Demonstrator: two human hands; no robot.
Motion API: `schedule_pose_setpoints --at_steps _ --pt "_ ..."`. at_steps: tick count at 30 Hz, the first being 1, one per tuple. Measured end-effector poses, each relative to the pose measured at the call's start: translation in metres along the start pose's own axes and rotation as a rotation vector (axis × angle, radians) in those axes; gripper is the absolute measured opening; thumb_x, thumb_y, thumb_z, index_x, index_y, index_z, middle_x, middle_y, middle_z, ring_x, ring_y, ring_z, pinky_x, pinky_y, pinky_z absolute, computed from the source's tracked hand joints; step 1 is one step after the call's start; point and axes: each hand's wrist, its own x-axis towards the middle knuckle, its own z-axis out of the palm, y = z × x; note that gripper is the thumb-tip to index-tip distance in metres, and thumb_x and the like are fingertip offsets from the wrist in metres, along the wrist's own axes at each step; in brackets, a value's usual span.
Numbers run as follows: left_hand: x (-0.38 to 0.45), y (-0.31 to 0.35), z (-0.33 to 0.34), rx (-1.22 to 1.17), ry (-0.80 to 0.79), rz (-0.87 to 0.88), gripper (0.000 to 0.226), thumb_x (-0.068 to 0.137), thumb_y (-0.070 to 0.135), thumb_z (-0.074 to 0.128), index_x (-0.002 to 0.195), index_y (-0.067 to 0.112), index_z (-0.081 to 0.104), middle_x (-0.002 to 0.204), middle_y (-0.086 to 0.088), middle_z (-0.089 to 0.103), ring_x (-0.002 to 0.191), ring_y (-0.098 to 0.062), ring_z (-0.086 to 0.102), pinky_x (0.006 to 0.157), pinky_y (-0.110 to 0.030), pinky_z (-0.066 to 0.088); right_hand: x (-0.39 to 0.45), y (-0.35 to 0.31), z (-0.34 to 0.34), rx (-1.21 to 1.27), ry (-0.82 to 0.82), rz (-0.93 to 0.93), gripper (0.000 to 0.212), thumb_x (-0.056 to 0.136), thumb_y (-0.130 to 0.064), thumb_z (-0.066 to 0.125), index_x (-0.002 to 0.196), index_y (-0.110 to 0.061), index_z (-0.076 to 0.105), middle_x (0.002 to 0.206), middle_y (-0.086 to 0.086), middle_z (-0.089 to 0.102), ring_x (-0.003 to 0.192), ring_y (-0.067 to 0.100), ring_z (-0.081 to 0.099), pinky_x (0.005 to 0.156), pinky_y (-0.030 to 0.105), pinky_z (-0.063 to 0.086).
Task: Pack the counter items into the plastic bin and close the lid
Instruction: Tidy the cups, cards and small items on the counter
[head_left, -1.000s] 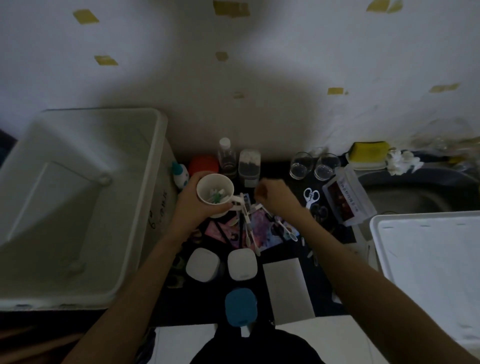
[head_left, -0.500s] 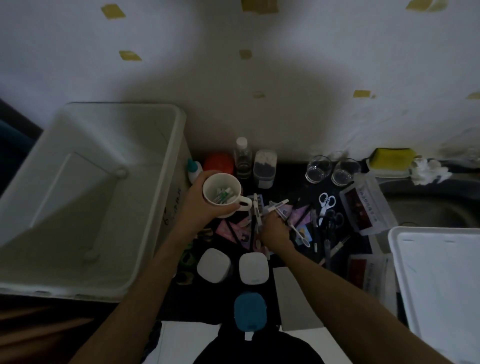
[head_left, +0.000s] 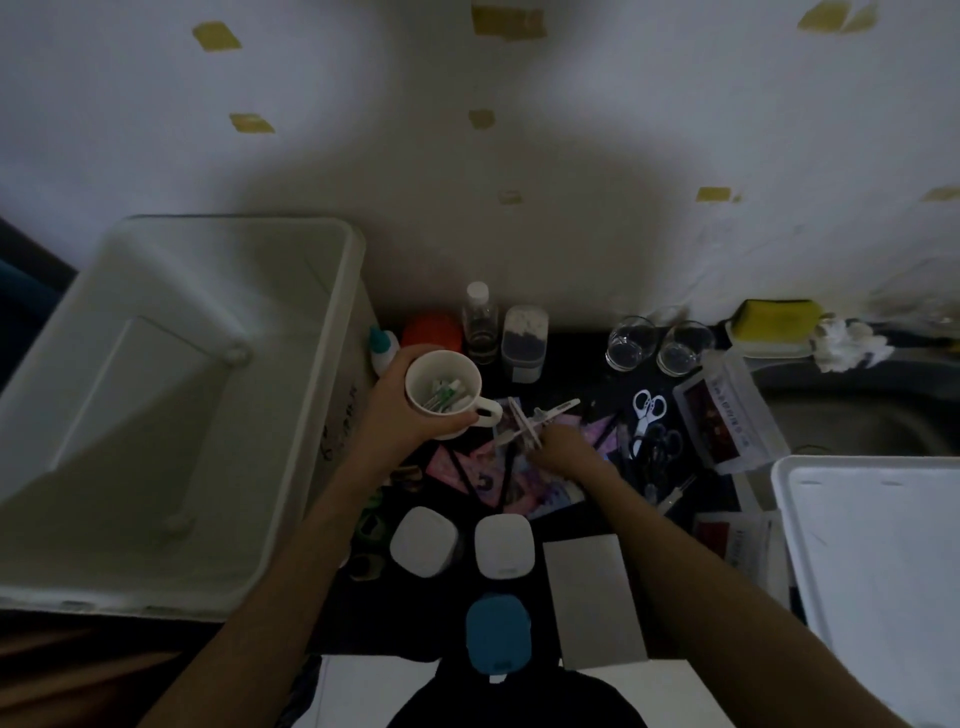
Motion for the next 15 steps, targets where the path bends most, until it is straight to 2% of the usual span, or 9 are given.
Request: schedule_pose_setpoints --at_steps 1,3,6,7,10,15 --pt "0.001 0.000 0.001 0.000 0.000 -0.003 0.071 0.063 0.021 0.092 0.123 0.020 0.055 0.120 0.010 0.061 0.112 -0.004 0.059 0.093 -0.024 0.052 -0.003 0.002 -0.010 0.002 -0.017 0.007 0.032 0.095 -0.019 0.053 0.118 0.002 0.061 0.115 0.019 0.063 0.110 0.031 0.060 0.085 0.031 0.044" --pt "0.003 0.002 0.002 0.000 -0.001 -0.013 0.071 0.062 0.022 0.092 0.122 0.022 0.055 0.119 0.013 0.061 0.111 -0.002 0.059 0.091 -0.020 0.052 -0.009 0.007 -0.030 0.009 -0.069 0.027 0.027 0.094 -0.019 0.054 0.111 0.001 0.063 0.100 0.015 0.063 0.094 0.026 0.062 0.075 0.029 0.044" --pt "0.007 0.004 0.005 0.013 -0.008 -0.004 0.072 0.060 0.022 0.093 0.122 0.020 0.055 0.118 0.011 0.061 0.110 -0.001 0.059 0.089 -0.018 0.051 -0.021 0.010 -0.062 -0.010 -0.141 0.015 0.029 0.096 -0.020 0.054 0.097 0.006 0.067 0.094 0.021 0.068 0.083 0.033 0.065 0.069 0.034 0.048" --pt "0.008 0.005 0.007 0.017 -0.011 0.001 0.072 0.060 0.022 0.093 0.122 0.019 0.055 0.118 0.010 0.061 0.109 -0.001 0.059 0.088 -0.016 0.050 -0.027 0.010 -0.073 0.002 -0.149 0.003 0.029 0.096 -0.021 0.053 0.094 0.004 0.068 0.091 0.020 0.069 0.076 0.030 0.065 0.068 0.033 0.051" --pt "0.011 0.008 0.012 0.028 -0.027 0.008 0.071 0.062 0.022 0.092 0.122 0.018 0.055 0.118 0.012 0.061 0.108 0.002 0.058 0.086 -0.010 0.048 -0.044 0.009 -0.103 -0.079 -0.083 -0.092 0.027 0.101 -0.027 0.048 0.092 -0.014 0.070 0.075 0.005 0.062 0.061 0.014 0.053 0.056 0.022 0.040" --pt "0.012 0.010 0.019 0.031 -0.056 -0.009 0.070 0.065 0.024 0.091 0.123 0.022 0.054 0.118 0.015 0.059 0.108 0.004 0.057 0.086 -0.013 0.048 -0.075 -0.002 -0.145 -0.094 0.013 -0.191 0.028 0.102 -0.031 0.046 0.098 -0.020 0.071 0.071 -0.006 0.060 0.056 0.007 0.050 0.051 0.019 0.035"
